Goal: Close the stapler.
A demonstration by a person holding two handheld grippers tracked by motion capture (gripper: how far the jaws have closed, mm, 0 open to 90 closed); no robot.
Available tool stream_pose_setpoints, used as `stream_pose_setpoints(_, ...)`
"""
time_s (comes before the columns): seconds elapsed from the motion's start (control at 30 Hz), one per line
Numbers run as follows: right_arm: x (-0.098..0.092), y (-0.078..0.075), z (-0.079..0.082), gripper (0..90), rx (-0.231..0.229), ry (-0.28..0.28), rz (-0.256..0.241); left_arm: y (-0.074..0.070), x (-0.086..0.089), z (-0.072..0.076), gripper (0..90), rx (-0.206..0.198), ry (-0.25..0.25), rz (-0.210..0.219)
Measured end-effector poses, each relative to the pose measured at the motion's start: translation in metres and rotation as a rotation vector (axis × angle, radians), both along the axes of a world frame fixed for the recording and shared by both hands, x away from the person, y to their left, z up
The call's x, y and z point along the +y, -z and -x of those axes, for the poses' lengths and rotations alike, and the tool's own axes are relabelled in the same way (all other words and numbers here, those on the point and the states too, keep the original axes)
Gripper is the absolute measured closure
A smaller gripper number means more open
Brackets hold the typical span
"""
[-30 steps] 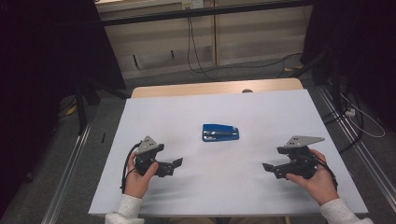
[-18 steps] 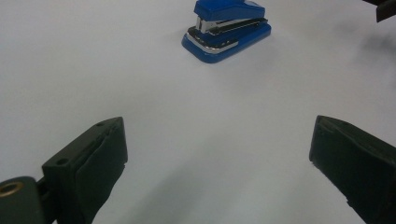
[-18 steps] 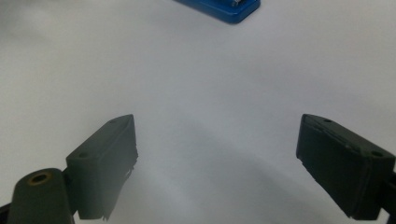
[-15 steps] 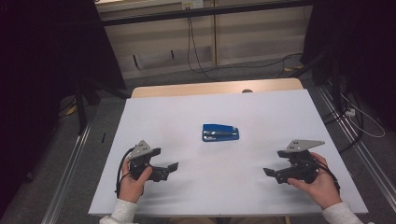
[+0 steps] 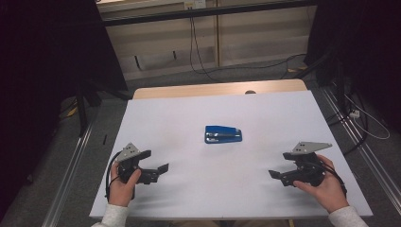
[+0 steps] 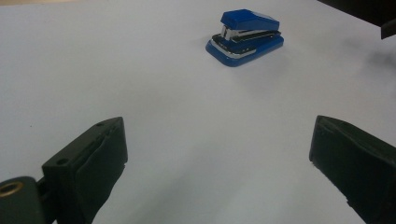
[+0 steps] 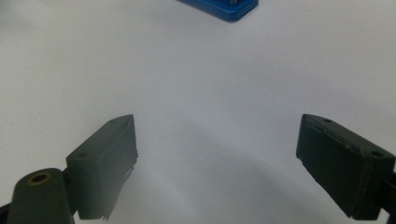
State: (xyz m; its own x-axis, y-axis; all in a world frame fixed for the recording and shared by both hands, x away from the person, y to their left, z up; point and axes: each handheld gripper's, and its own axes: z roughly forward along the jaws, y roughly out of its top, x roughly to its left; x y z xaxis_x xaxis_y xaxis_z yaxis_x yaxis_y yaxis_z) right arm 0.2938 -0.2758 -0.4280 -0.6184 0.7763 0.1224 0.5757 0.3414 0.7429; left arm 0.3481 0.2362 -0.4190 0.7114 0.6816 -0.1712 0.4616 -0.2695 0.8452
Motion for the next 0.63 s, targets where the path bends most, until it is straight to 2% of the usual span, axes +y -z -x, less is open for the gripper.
stream_pose_setpoints(0.13,0.0001,-0.0002,-0.0001,11.8,-0.002,-0.003,0.001,0.0003,0.0011,0.0021,4.4,-0.001,0.003,-0.018)
stream_pose_setpoints(0.63,-0.001,0.0005,-0.0004,11.8,-0.001,-0.007,0.004,0.0029,0.0063,0.0034,4.4,-0.005,0.004,-0.026)
